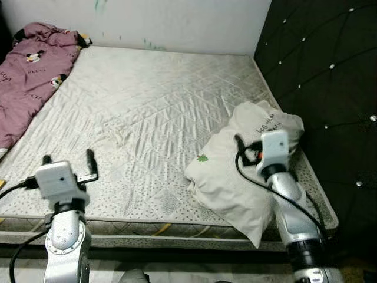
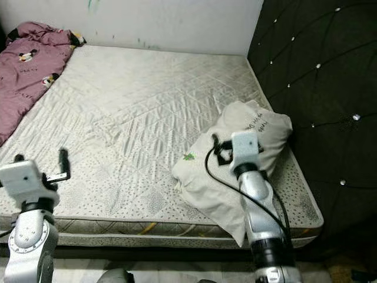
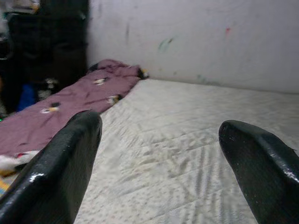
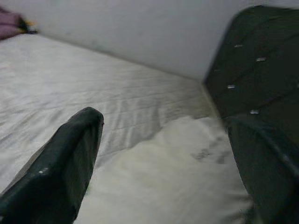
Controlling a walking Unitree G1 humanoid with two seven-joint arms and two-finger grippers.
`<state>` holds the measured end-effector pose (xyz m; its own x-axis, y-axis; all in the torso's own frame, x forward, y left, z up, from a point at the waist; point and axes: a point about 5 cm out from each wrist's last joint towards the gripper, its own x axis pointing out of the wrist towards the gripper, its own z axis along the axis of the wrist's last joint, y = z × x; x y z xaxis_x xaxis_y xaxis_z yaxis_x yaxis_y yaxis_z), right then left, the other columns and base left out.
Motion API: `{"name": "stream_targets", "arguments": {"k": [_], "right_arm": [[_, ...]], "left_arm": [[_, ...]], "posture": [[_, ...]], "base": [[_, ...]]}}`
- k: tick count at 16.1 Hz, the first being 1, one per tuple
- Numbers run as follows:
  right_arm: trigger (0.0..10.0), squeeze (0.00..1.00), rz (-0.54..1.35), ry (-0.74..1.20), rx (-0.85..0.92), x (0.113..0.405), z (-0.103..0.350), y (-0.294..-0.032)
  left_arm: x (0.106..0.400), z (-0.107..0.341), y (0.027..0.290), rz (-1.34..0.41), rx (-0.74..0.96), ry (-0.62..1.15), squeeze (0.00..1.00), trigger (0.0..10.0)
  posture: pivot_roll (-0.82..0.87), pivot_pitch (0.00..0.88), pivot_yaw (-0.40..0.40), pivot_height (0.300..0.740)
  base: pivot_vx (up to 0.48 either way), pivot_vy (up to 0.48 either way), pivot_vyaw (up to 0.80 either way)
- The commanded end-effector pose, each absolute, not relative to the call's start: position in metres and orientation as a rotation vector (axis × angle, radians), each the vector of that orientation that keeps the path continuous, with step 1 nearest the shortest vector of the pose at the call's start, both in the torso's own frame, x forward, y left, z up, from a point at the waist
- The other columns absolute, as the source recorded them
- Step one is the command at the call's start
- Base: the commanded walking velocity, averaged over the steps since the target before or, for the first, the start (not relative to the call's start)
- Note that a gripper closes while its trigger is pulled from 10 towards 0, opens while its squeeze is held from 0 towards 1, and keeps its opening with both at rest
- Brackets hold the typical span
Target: Clean up the room
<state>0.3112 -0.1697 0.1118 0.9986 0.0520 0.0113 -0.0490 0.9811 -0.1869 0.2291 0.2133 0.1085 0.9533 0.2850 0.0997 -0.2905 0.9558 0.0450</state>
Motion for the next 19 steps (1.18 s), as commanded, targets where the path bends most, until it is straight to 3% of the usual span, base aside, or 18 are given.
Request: {"name": "stream_targets", "arguments": {"k": [1, 3, 6, 12, 19], "right_arm": [[10.0, 0.0, 0.027, -0.011, -0.129, 0.316, 0.116, -0.168], [10.0, 0.0, 0.04, -0.022, -0.112, 0.314, 0.116, -0.161], [10.0, 0.0, 0.059, -0.025, -0.156, 0.314, 0.114, -0.153], [10.0, 0.0, 0.058, -0.013, -0.139, 0.318, 0.113, -0.151], [10.0, 0.0, 0.064, -0.011, -0.137, 0.32, 0.113, -0.15]], "left_arm": [[0.235, 0.109, 0.209, 0.261, 0.056, -0.092, 0.0, 10.0], [0.239, 0.112, 0.204, 0.237, 0.053, -0.099, 0.0, 10.0], [0.246, 0.116, 0.199, 0.21, 0.057, -0.11, 0.0, 10.0], [0.25, 0.114, 0.191, 0.187, 0.033, -0.109, 0.0, 10.0], [0.254, 0.115, 0.189, 0.167, 0.028, -0.114, 0.0, 10.0]], "posture": [[0.04, 0.0, -0.026, 0.74], [0.04, 0.0, -0.018, 0.74], [0.04, 0.0, -0.021, 0.74], [0.04, 0.0, -0.034, 0.74], [0.04, 0.0, -0.034, 0.74]], "base": [[0.0, 0.0, 0.0], [0.0, 0.0, 0.0], [0.0, 0.0, 0.8], [0.0, 0.0, 0.0], [0.0, -0.263, 0.0]]}}
